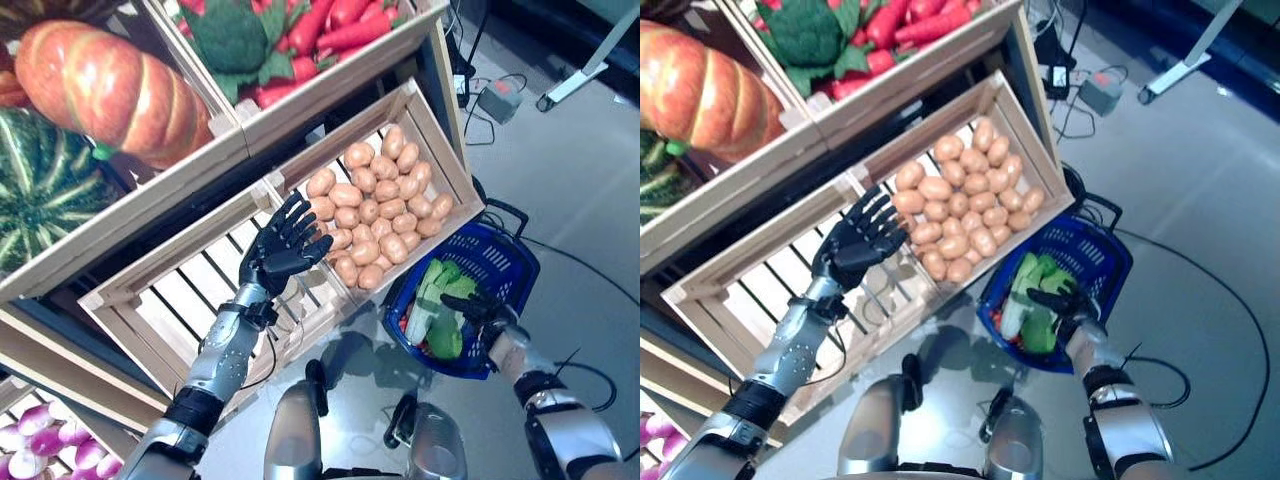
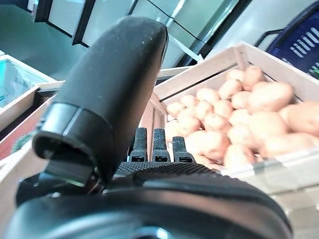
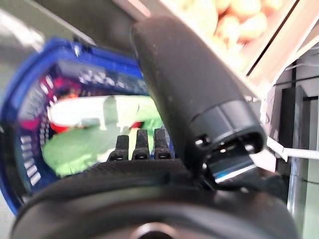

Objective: Put vegetables into the basket

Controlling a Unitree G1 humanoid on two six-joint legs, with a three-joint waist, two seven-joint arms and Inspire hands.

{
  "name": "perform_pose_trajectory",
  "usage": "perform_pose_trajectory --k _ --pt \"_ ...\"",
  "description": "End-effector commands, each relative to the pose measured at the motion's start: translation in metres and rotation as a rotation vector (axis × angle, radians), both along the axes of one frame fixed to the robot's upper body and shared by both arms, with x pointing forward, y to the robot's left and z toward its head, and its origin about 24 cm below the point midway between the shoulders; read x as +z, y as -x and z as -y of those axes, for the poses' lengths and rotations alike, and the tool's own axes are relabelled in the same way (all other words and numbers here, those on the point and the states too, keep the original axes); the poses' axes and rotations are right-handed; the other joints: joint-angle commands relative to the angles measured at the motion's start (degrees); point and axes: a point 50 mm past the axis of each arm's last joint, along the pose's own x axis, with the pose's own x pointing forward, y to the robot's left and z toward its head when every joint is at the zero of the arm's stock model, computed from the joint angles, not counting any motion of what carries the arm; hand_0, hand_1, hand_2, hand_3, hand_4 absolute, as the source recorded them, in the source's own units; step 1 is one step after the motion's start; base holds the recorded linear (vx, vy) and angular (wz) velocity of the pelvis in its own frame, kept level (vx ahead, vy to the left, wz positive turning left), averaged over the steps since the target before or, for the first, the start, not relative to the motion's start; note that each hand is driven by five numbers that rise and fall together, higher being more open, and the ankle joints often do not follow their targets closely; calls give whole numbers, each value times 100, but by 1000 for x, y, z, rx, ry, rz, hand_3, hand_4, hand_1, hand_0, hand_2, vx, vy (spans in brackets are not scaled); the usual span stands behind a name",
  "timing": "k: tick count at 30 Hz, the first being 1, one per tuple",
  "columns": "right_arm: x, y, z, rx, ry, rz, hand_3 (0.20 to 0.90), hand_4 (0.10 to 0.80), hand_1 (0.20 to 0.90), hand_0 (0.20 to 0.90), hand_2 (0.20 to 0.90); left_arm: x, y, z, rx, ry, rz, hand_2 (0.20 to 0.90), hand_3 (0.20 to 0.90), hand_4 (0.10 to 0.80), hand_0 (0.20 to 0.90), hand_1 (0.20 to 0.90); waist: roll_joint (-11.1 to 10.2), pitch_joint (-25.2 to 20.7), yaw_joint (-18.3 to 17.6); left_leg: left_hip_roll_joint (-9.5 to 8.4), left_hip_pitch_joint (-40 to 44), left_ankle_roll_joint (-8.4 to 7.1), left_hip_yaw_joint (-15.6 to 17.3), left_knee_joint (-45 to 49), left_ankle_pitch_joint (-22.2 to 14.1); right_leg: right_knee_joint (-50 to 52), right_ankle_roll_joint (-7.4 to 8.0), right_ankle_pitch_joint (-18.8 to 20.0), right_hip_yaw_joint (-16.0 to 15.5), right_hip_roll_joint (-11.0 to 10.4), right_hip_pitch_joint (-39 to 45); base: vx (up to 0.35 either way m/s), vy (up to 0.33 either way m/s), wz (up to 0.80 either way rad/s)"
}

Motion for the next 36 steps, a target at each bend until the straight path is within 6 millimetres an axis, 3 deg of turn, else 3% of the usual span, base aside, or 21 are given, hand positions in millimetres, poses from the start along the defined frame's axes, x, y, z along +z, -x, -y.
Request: perform_pose_trajectory --k 1,8,14,19,23,30,36 --pt "-4 8 -5 72 23 64 900 800 900 900 900 -10 16 3 -47 54 30 900 900 800 900 900 -37 -949 -10 -306 1054 115 98 -640 -642 -1348 -354 787 254 422 418 117 27 2" --pt "-45 56 -41 153 -73 -76 900 800 900 900 900 -63 48 6 -87 40 -156 900 900 800 900 900 -21 -1318 -93 -437 1701 66 236 -1709 -305 -2405 -236 1234 268 595 1006 77 26 2" --pt "-53 78 -84 256 -238 -45 900 800 900 900 900 -92 66 10 -109 -133 -284 900 900 800 900 900 7 -1412 -262 -463 1753 44 221 -1856 -305 -2471 -181 1273 260 615 1058 2 0 1" --pt "-63 95 -91 342 -217 -102 900 800 900 900 900 -112 77 10 -182 -249 -374 900 900 800 900 900 36 -1419 -356 -494 1780 55 192 -1856 -325 -2471 -171 1229 266 609 1092 6 1 4" --pt "-59 89 -92 368 -173 -48 900 800 900 900 900 -124 82 10 -138 -243 -445 900 900 800 900 900 64 -1406 -349 -503 1792 51 166 -1856 -310 -2471 -175 1207 230 584 1123 0 0 0" --pt "-22 65 -110 534 -104 297 900 800 900 900 900 -139 95 4 -21 -252 -537 900 900 800 900 900 52 -1380 -317 -530 1781 57 42 -1856 -290 -2471 -169 1192 200 544 1164 9 0 0" --pt "-16 62 -111 594 -71 356 900 800 900 900 900 -148 101 2 33 -282 -605 900 900 800 900 900 3 -1370 -257 -546 1776 75 -72 -1856 -307 -2471 -173 1152 171 535 1199 23 -6 5"
